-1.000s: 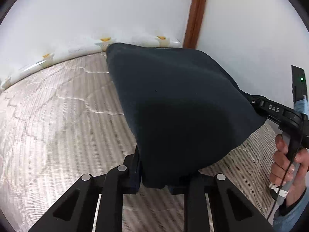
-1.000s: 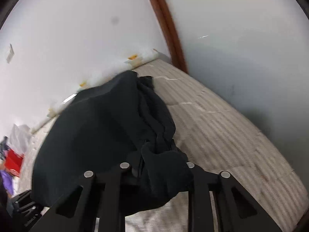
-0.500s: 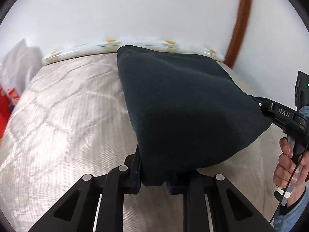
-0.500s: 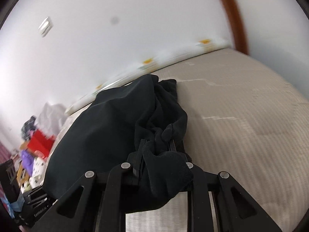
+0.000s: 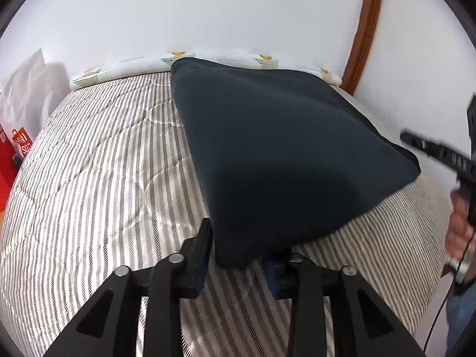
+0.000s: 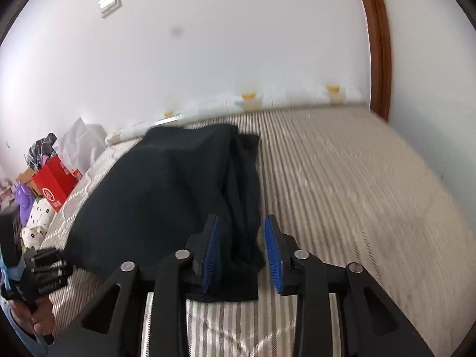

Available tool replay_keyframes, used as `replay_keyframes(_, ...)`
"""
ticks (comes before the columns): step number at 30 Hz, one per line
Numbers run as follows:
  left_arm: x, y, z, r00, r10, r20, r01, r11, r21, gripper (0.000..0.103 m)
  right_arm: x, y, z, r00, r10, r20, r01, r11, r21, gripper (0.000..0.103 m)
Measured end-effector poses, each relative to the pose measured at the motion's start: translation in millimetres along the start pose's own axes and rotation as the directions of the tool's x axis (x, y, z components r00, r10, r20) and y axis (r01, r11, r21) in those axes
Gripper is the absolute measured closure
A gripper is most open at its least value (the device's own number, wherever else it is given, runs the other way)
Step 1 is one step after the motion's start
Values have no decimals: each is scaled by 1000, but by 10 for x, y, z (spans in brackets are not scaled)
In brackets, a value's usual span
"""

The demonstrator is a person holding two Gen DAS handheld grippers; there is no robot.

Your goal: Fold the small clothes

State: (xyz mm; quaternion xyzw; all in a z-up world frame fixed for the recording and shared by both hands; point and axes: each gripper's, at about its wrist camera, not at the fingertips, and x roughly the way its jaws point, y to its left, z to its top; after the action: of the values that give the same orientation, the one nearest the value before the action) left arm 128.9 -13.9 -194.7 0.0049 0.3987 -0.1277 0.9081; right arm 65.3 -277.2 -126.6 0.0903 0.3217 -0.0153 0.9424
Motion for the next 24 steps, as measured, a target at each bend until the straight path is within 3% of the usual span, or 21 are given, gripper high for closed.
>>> replay_keyframes(6, -469, 148, -145, 995, -60, 83, 61, 998, -16, 44, 423, 62, 246, 998, 33, -53, -33, 999, 2, 63)
replay_keyframes(11, -492, 246, 124, 993, -39, 107, 45, 997, -55, 41, 981, 40, 314, 983, 74, -168, -56, 993, 107, 64)
replay_keyframes(12, -405, 249, 223, 995, -36, 97, 43, 997, -70, 41, 1038, 36, 326, 981, 82, -177, -60, 990, 126, 73)
replay_keyframes(13, -338, 247, 280, 995, -47, 93, 54, 996, -74, 41, 1063, 45, 343, 980, 93, -174, -70, 988, 137, 86)
replay_keyframes(15, -152, 247, 387, 997, -48, 62, 53, 995, -90, 40, 1060, 106, 383, 981, 90, -170, -72, 992, 106, 93)
replay_keyframes(18, 53, 201, 459, 999, -31, 12, 32, 995, -94, 37, 820, 89, 490, 996, 65, -66, -63, 997, 40, 96)
replay_keyframes(21, 143, 119, 493, 999, -54, 4, 54, 995, -79, 35, 641, -121, 579, 994, 105, 14, -106, 988, 117, 97)
replay_keyframes(24, 177, 29, 501, 1000, -29, 1, 29, 998, -48, 35, 856, -166, 542, 996, 42, -73, -33, 992, 123, 96)
